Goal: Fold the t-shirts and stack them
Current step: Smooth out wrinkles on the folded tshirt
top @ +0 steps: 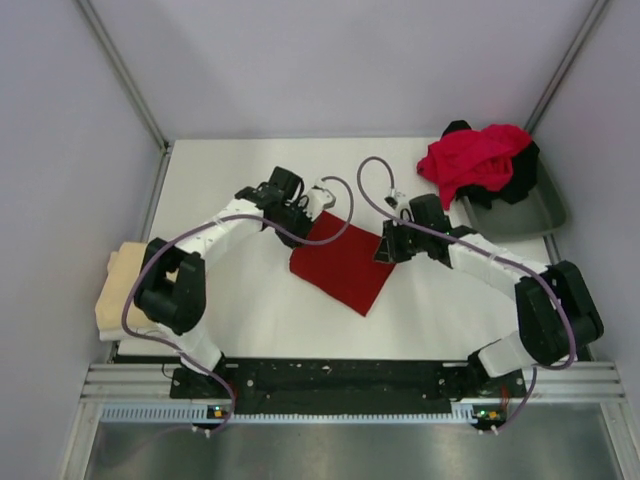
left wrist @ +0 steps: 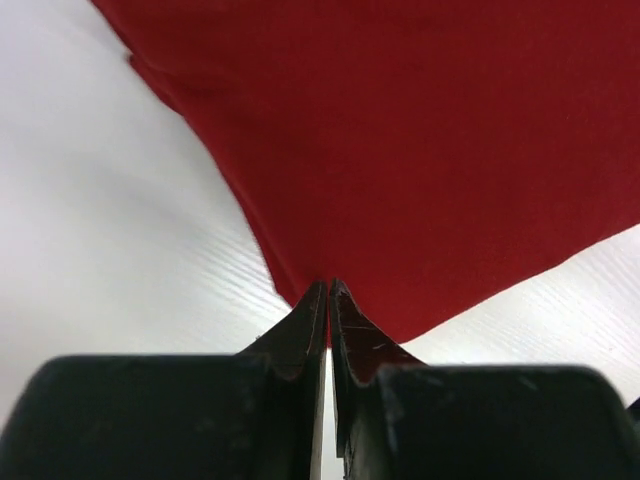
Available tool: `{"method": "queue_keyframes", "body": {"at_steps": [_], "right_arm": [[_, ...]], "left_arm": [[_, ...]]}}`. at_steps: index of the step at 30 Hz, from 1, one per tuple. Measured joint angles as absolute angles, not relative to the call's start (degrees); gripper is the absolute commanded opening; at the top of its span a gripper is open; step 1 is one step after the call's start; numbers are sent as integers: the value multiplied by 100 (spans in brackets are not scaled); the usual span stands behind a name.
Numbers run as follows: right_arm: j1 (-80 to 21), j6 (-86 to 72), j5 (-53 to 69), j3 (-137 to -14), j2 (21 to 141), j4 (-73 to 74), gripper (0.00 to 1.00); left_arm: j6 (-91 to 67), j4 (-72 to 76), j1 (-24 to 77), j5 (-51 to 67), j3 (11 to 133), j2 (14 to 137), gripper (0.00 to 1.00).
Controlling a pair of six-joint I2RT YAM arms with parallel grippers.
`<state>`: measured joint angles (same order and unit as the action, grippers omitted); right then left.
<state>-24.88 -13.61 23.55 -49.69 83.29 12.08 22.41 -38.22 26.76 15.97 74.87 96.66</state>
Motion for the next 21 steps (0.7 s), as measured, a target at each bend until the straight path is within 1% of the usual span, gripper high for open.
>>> {"method": "queue_keyframes", "body": {"at_steps": [3, 7, 11, 13, 14, 15, 18, 20, 21], "right_arm": [[-2453, -1717, 2416, -4657, 8678, 862, 7], [-2338, -1935, 2252, -4654, 9312, 810, 6], [-2034, -2102, 2388, -4871, 9616, 825, 6], [-1920, -2078, 2392, -5089, 9813, 864, 8], [-1892, -2060, 2397, -5190, 9883, 904, 10], [-1883, -2034, 2386, -5319, 9959, 976, 14], [-1883, -1841, 2231, -5680, 10051, 1245, 28], [-1865, -1691, 2069, -5902, 10018, 1490, 32], [-1859, -1651, 1999, -5946, 9968, 1568, 32]], "left_arm": [[2228, -3822, 2674, 1763, 7288, 10003, 7], [2191, -3820, 2672, 1658, 7052, 10370, 7], [2145, -3752, 2676, 1564, 6803, 10412, 16], [2126, -3653, 2679, 1562, 6663, 10309, 18], [2117, -3627, 2676, 1562, 6598, 10245, 19], [2115, -3621, 2676, 1559, 6528, 10175, 22], [2084, -3734, 2676, 1522, 6403, 9948, 36], [1931, -3850, 2641, 1487, 6392, 9692, 39], [1828, -3861, 2611, 1481, 6392, 9550, 38]]}}
